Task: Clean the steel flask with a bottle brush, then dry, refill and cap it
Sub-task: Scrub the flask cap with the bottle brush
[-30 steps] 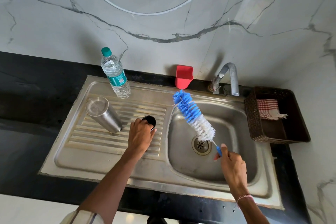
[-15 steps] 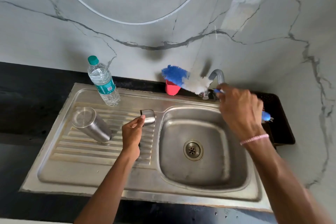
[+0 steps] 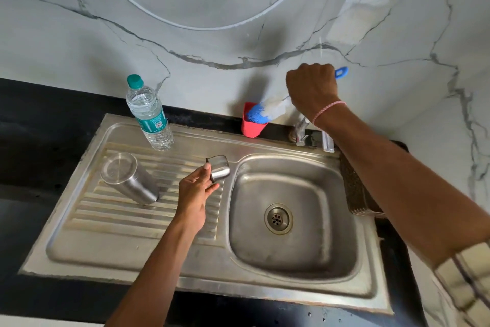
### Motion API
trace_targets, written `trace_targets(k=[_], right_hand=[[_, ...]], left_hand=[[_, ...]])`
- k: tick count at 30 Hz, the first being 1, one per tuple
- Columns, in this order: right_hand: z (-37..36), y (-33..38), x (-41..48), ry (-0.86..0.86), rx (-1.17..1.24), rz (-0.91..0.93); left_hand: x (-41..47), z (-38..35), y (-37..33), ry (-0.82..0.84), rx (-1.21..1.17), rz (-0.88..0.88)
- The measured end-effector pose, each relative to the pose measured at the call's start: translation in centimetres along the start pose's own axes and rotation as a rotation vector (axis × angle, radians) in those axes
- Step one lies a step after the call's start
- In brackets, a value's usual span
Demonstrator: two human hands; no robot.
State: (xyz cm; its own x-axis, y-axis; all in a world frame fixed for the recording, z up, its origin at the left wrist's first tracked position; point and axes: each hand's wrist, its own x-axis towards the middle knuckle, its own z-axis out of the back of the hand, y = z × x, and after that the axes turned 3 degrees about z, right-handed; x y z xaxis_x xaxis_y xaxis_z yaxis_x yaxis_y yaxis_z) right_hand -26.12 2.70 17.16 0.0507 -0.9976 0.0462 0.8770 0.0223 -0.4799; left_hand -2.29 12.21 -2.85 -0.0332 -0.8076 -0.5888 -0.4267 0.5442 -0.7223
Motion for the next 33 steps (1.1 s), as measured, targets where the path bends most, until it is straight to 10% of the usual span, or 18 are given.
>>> trace_targets(k=[13, 33], right_hand=[[-1.3, 3.1, 4.0, 0.011, -0.062, 0.166], [3.7, -5.2, 0.2, -0.161, -0.046, -0.129]], left_hand=[[-0.4, 0.2, -0.4, -0.029, 0.026, 0.015], [-2.2, 0.3, 0.6, 0.012, 0.027, 0.044]])
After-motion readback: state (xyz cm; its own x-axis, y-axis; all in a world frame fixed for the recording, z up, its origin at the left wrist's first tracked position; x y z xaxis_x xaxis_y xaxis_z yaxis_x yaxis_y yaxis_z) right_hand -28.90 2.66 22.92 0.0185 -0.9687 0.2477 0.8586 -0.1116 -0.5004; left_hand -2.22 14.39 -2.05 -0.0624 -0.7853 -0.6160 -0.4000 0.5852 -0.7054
